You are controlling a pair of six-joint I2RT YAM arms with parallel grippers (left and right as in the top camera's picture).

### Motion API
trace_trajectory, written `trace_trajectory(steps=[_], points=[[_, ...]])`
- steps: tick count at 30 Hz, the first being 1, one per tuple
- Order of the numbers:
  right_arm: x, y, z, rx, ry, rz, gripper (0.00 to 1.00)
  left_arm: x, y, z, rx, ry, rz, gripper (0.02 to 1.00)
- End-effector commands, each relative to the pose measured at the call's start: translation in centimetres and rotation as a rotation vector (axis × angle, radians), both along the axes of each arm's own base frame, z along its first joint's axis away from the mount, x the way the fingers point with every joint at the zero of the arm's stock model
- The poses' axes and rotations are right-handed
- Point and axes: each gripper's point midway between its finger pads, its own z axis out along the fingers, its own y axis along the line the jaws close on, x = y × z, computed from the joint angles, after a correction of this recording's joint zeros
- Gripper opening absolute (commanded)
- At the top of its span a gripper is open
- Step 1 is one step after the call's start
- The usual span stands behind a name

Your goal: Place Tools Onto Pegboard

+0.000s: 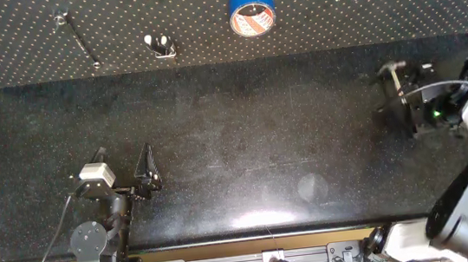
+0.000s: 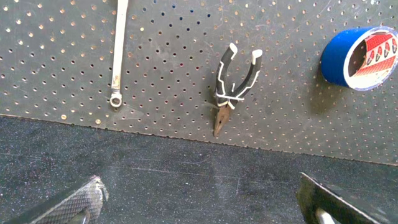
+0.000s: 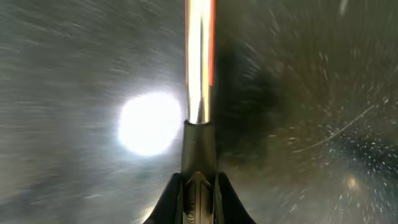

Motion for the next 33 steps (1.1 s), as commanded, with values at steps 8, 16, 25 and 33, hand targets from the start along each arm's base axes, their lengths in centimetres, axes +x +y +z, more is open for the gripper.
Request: trace_trajectory(steps=[8,16,25,33], points=[[10.9,18.4,21.8,0.330,-0.872,0.159,0.075,0.0,-0.1,0.0,0.004,-0.002,-0.006,0.993],[10.5,14.9,19.4,0.287,-0.867,0.009,0.075,0.0,-0.1,0.0,0.004,-0.002,-0.006,0.993],[14.0,15.0,16.2,0.294,-0.858,0.023,0.075,0.0,-0.1,0.0,0.004,-0.002,-0.006,0.993],[15.0,15.4,15.0,0.276,-0.856,0.019,0.954,0.0,-0.1,0.0,0.004,-0.002,-0.006,0.993]])
